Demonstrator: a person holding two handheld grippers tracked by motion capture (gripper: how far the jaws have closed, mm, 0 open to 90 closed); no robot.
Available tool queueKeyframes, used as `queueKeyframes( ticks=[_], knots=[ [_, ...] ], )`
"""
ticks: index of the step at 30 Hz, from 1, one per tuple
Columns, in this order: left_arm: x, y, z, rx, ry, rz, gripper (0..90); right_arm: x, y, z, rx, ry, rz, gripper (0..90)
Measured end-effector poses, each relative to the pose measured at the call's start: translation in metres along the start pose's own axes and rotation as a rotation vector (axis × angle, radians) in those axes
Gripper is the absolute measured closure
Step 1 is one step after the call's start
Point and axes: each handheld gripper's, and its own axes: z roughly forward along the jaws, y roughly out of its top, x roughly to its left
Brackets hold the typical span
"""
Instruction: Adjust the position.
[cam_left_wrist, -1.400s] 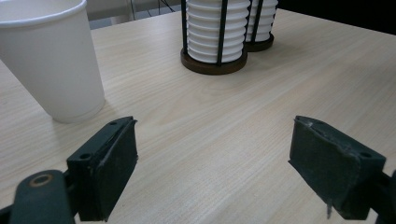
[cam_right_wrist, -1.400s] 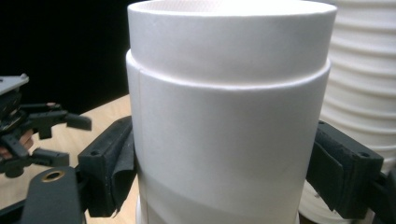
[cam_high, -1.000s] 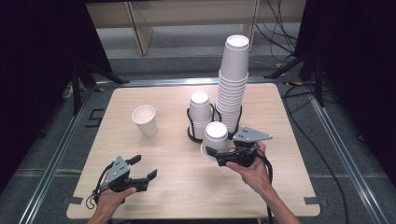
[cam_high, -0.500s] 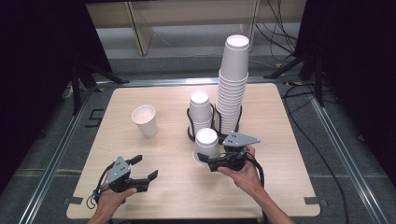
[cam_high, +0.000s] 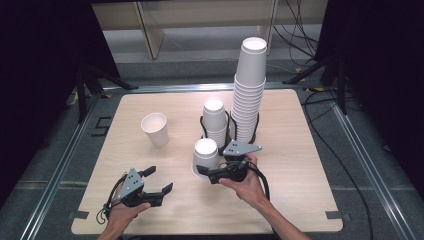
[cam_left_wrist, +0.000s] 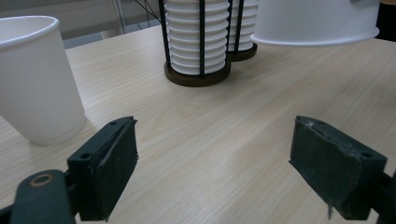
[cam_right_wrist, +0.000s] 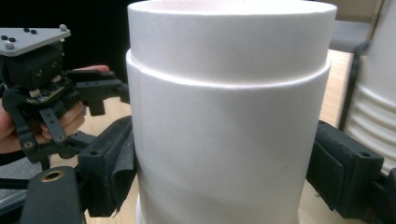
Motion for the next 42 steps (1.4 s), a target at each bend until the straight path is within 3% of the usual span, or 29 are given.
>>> queueKeyframes(
  ticks=[2,3,9,11,14,15,18,21,22,25,31,32,40,41,42],
  knots=[
    [-0.003,0.001,0.000,0.012,-0.004,0.000,14.7,0.002,0.000,0.008,-0.010,0.007,-0.029,18.3],
    [-0.004,0.001,0.002,-0.011,-0.020,-0.010,14.7,0.003,0.000,0.011,-0.018,0.017,-0.036,18.3],
    [-0.012,0.006,0.007,-0.039,-0.072,-0.022,14.7,0.008,0.001,0.021,-0.008,0.061,-0.023,18.3],
    [-0.013,0.008,0.009,-0.031,-0.083,-0.033,14.7,0.009,0.002,0.023,-0.002,0.048,-0.036,18.4],
    [-0.013,0.010,0.013,-0.027,-0.113,-0.039,14.7,0.010,0.003,0.027,-0.016,0.078,-0.031,18.4],
    [-0.014,0.010,0.016,-0.043,-0.129,-0.061,14.7,0.010,0.004,0.028,-0.020,0.079,-0.037,18.4],
    [-0.013,0.010,0.018,-0.067,-0.172,-0.063,14.7,0.010,0.004,0.029,-0.023,0.089,-0.037,18.5],
    [-0.013,0.011,0.019,-0.071,-0.185,-0.064,14.7,0.011,0.004,0.030,-0.014,0.096,-0.042,18.6],
    [-0.013,0.012,0.017,-0.049,-0.184,-0.040,14.7,0.011,0.003,0.032,-0.007,0.094,-0.050,18.6],
    [-0.015,0.013,0.017,-0.053,-0.196,-0.031,14.7,0.013,0.003,0.034,-0.014,0.112,-0.061,18.7],
    [-0.017,0.013,0.018,-0.058,-0.210,-0.041,14.2,0.019,0.002,0.040,-0.012,0.143,-0.081,18.9],
    [-0.017,0.013,0.018,-0.058,-0.210,-0.041,13.8,0.021,0.002,0.039,0.009,0.141,-0.064,18.9],
    [-0.018,0.014,0.020,-0.055,-0.206,-0.056,7.2,0.025,0.002,0.045,-0.009,0.170,-0.058,19.3],
    [-0.018,0.015,0.021,-0.049,-0.205,-0.056,4.4,0.028,0.001,0.045,-0.003,0.178,-0.027,19.3],
    [-0.019,0.015,0.022,-0.047,-0.206,-0.060,4.4,0.028,0.001,0.045,-0.003,0.178,-0.027,19.3]
  ],
)
